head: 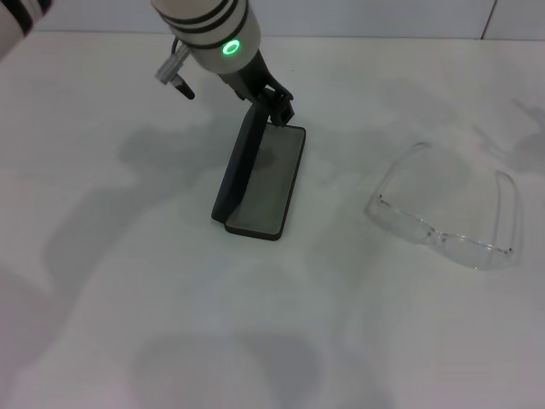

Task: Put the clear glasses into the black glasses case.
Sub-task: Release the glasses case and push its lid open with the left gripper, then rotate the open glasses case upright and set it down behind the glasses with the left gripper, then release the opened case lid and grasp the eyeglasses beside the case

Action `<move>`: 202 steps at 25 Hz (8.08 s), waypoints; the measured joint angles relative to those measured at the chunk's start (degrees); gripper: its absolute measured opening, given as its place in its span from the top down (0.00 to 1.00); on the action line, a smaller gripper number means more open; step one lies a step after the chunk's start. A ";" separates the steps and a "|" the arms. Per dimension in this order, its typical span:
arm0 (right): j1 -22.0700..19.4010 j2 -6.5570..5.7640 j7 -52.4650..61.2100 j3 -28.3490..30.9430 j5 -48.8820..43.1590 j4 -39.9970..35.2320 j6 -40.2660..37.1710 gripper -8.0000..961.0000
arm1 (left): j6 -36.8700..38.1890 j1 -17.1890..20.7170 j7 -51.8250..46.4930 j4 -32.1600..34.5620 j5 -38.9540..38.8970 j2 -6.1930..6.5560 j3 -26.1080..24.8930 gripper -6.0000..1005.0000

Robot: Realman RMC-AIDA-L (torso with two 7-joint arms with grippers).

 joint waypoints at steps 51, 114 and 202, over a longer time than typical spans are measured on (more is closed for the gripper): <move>-3.15 0.25 0.27 0.81 5.01 1.63 -2.46 0.08 | 3.54 17.12 18.27 28.49 -4.53 0.63 10.07 0.79; -4.91 -0.59 39.72 -5.13 -17.02 -23.73 -9.79 0.16 | -18.35 32.59 37.51 40.90 -19.99 0.39 18.58 0.53; 21.03 0.90 86.00 -39.01 -68.61 -28.40 -6.76 0.76 | -1.32 51.48 69.50 24.30 -88.74 0.61 -12.21 0.54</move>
